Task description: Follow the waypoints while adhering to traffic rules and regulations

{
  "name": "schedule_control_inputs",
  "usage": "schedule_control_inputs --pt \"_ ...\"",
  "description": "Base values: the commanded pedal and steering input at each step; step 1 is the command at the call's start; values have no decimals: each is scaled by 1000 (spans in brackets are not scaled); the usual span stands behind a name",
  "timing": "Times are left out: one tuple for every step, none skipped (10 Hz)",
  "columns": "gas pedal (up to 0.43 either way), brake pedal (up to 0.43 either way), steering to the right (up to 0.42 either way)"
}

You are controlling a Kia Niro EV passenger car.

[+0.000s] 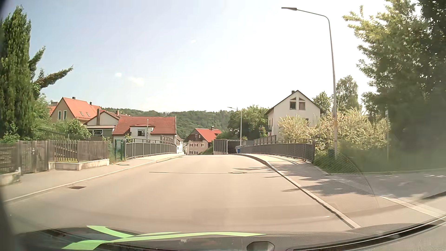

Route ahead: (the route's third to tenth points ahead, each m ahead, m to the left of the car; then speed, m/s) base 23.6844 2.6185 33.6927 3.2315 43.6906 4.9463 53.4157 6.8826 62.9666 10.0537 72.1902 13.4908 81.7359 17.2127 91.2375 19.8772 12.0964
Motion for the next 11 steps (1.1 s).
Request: schedule_control_inputs --pt "0 0 -12" --pt "0 0 -12" --pt "0 0 -11" --pt "0 0 -9" --pt "0 0 -9" --pt "0 0 -9" --pt "0 0 -9" --pt "0 0 -9" --pt "0 0 -9" --pt "0 0 -9" --pt "0 0 -10"
